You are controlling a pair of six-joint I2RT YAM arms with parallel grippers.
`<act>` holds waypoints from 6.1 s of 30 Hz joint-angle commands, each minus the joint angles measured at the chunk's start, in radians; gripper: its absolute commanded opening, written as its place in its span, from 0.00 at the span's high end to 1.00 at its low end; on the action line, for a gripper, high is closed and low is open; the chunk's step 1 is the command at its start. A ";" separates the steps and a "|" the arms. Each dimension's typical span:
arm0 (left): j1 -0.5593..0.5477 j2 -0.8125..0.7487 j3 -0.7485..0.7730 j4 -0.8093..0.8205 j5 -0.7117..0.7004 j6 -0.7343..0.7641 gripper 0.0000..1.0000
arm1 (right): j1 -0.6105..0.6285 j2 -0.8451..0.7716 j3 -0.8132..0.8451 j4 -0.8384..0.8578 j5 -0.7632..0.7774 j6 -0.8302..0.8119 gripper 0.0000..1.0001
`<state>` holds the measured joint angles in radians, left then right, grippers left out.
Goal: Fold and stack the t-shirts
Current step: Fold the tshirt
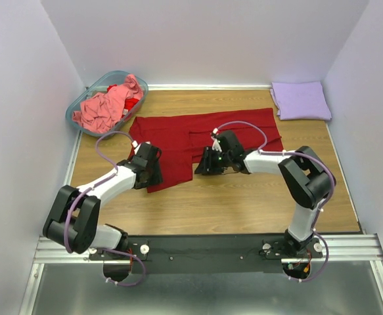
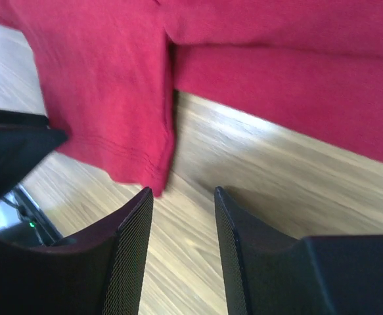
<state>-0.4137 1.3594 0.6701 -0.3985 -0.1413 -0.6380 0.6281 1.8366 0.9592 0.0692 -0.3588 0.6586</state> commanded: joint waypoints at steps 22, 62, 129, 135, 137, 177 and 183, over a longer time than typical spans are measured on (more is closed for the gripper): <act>-0.076 0.053 0.014 -0.008 -0.007 -0.037 1.00 | 0.079 0.130 0.042 0.081 -0.020 0.118 1.00; 0.148 0.621 0.864 0.049 -0.142 0.258 1.00 | -0.153 0.533 0.819 -0.019 -0.060 -0.080 0.99; 0.174 0.535 0.798 -0.069 -0.080 0.271 0.41 | -0.169 0.331 0.622 -0.207 -0.139 -0.206 0.53; 0.176 0.359 0.625 -0.042 -0.089 0.163 0.55 | -0.223 0.185 0.480 -0.210 -0.009 -0.261 0.55; 0.174 0.305 0.530 -0.017 -0.090 0.140 0.62 | -0.280 0.136 0.412 -0.209 -0.003 -0.254 0.55; 0.368 0.253 0.154 0.093 -0.142 -0.037 0.79 | -0.870 -0.200 -0.296 -0.031 0.242 0.027 0.64; 0.377 0.152 0.174 0.087 -0.135 0.014 0.71 | -0.867 -0.367 -0.306 -0.066 0.126 -0.014 0.62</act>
<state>-0.0456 1.5780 0.8406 -0.2783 -0.2344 -0.6594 -0.2306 1.5600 0.6621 0.0765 -0.2192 0.6819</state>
